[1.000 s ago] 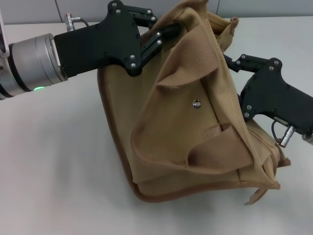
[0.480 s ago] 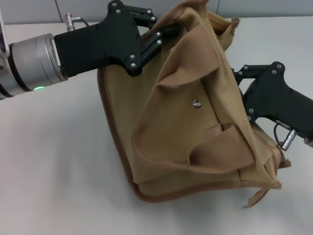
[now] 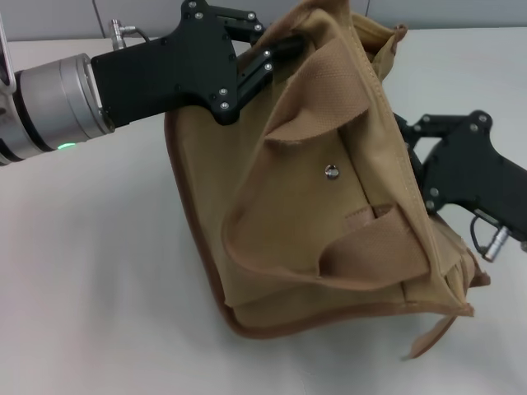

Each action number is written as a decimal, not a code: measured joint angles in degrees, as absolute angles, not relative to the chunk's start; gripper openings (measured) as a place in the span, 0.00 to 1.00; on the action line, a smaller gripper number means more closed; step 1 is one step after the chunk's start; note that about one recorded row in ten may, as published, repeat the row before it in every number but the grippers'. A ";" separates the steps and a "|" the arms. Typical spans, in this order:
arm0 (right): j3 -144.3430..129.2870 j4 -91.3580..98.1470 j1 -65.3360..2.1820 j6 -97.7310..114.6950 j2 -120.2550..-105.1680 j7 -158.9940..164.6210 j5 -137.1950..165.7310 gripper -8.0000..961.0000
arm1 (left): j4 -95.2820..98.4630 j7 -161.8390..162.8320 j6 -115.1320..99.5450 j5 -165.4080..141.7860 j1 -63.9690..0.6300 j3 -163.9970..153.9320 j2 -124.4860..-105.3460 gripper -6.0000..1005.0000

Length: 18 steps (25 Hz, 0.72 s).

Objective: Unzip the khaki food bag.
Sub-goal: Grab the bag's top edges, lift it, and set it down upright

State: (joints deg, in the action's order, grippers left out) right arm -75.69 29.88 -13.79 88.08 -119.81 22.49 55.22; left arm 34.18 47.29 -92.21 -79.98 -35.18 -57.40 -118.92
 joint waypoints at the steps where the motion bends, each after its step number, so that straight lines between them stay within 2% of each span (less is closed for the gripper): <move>1: -75.59 29.77 -13.40 88.56 -119.73 22.48 55.31 0.01 | 34.18 47.29 -92.15 -79.91 -35.18 -57.40 -118.94 0.12; 7: -75.51 29.51 -8.76 92.64 -119.42 22.44 55.63 0.02 | 34.19 47.26 -91.57 -79.65 -35.21 -57.39 -119.03 0.12; 18: -67.32 26.65 3.68 101.98 -119.19 23.17 63.18 0.02 | 33.80 46.95 -90.58 -78.39 -35.33 -57.39 -119.09 0.12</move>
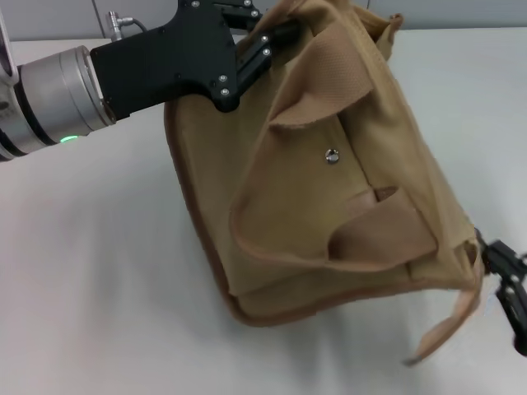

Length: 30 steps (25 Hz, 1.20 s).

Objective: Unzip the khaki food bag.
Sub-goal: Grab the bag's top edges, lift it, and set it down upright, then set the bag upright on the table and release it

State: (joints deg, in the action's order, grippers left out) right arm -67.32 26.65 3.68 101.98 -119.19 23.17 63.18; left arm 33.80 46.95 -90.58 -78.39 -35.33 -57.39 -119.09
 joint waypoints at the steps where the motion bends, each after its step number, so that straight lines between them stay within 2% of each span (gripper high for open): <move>1: -64.96 25.42 3.94 102.62 -119.15 23.16 64.69 0.02 | 33.57 46.89 -90.48 -78.18 -35.33 -57.38 -119.10 0.12; 8: -53.76 19.29 2.64 105.76 -119.24 25.01 67.32 0.02 | 33.42 46.77 -90.14 -77.86 -35.33 -57.40 -119.09 0.13; 18: -46.83 14.49 -0.88 101.17 -118.57 25.51 68.72 0.23 | 30.27 42.98 -87.22 -66.04 -35.58 -65.22 -119.14 0.13; 22: -46.46 14.64 -2.74 98.05 -118.39 25.66 72.80 0.39 | 30.31 42.98 -86.50 -64.79 -36.47 -66.02 -119.09 0.13; 29: -47.22 14.63 -7.58 92.17 -119.02 26.46 76.83 0.68 | 30.08 42.94 -86.17 -64.69 -36.87 -66.38 -119.09 0.13; 30: -47.20 14.62 -8.27 91.55 -119.08 26.75 77.48 0.67 | 30.07 42.95 -86.15 -64.69 -36.87 -66.43 -119.09 0.13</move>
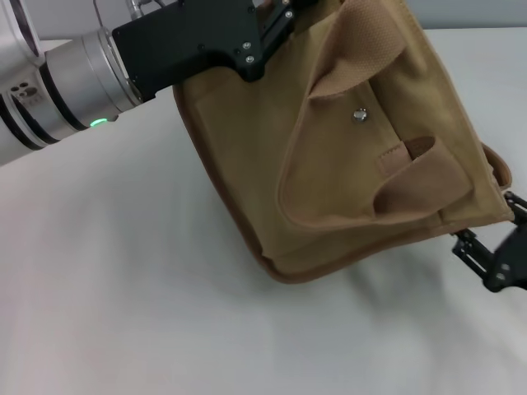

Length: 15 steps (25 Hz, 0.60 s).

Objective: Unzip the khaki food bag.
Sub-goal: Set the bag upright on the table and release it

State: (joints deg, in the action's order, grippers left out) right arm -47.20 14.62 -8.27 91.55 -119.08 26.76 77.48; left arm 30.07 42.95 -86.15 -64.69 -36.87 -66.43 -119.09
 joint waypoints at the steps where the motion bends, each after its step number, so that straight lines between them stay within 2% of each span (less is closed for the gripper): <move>1: -47.16 14.62 -8.85 90.95 -119.13 26.96 77.76 0.65 | 30.07 42.96 -86.15 -64.69 -36.87 -66.50 -119.09 0.13; 5: -46.85 14.64 -10.33 89.11 -119.20 27.14 77.71 0.57 | 30.06 43.03 -86.13 -64.68 -36.66 -66.71 -119.09 0.13; 7: -45.96 14.64 -10.93 88.27 -119.26 27.24 77.43 0.34 | 30.06 43.07 -86.13 -64.68 -36.50 -66.76 -119.09 0.13; 15: -35.87 19.42 -15.42 86.74 -119.41 32.41 76.98 0.18 | 28.39 42.77 -86.15 -64.70 -34.85 -67.26 -119.10 0.14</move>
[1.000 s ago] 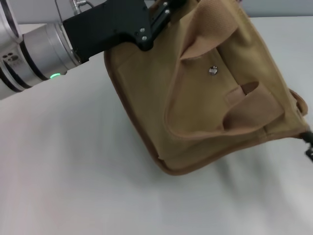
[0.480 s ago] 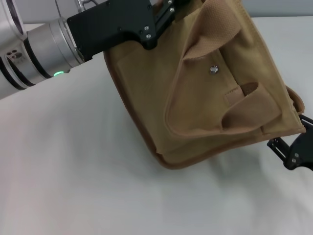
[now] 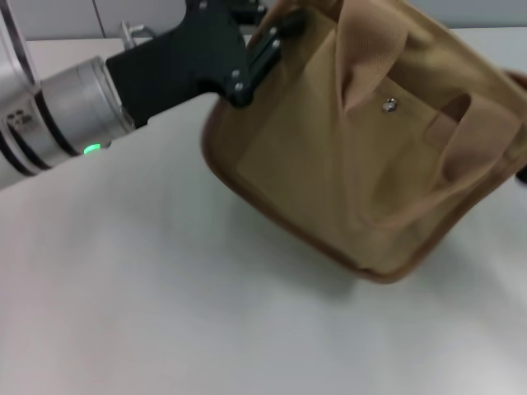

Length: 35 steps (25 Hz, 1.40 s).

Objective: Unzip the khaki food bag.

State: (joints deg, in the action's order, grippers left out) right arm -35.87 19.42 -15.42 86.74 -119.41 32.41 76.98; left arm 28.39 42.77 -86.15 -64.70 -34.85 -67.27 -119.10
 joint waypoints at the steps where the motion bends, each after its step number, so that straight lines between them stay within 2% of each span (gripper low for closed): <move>1: -35.61 21.25 -16.09 86.11 -119.47 34.48 76.98 0.16 | 27.99 42.66 -86.18 -64.70 -34.44 -67.49 -119.09 0.14; 9: -35.84 29.76 -23.86 79.11 -119.27 39.77 77.16 0.05 | 24.62 41.39 -85.72 -64.56 -29.46 -72.53 -119.14 0.14; 13: -36.57 30.53 -25.96 77.60 -119.16 39.98 77.48 0.03 | 22.60 38.94 -86.27 -64.42 -28.32 -73.99 -119.16 0.14; 19: -36.72 31.57 -25.23 77.96 -119.45 40.62 77.04 0.05 | 21.81 40.47 -86.70 -61.38 -27.19 -74.95 -119.13 0.14; 20: -36.70 31.69 -24.92 78.06 -119.45 40.80 77.01 0.12 | 21.80 40.77 -86.86 -61.37 -27.10 -74.91 -119.08 0.14; 22: -36.47 32.04 -24.13 78.31 -119.46 41.54 76.96 0.26 | 22.07 41.32 -87.34 -61.37 -26.66 -74.68 -118.85 0.23; 25: -35.88 32.40 -22.02 79.97 -119.53 43.00 75.54 0.32 | 23.75 41.78 -89.54 -61.37 -24.91 -74.37 -118.35 0.36; 32: -35.59 29.75 -14.33 91.15 -119.32 48.21 63.33 0.48 | 26.78 44.19 -98.80 -61.86 -20.00 -72.63 -116.14 0.56; 35: -35.76 30.04 -11.69 96.33 -119.10 53.36 64.06 0.57 | 26.82 46.07 -102.16 -63.12 -19.57 -73.29 -115.17 0.70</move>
State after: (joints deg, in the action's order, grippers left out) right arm -35.76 30.04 -11.69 96.33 -119.10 53.36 64.07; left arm 26.82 46.07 -102.16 -63.12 -19.57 -73.29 -115.17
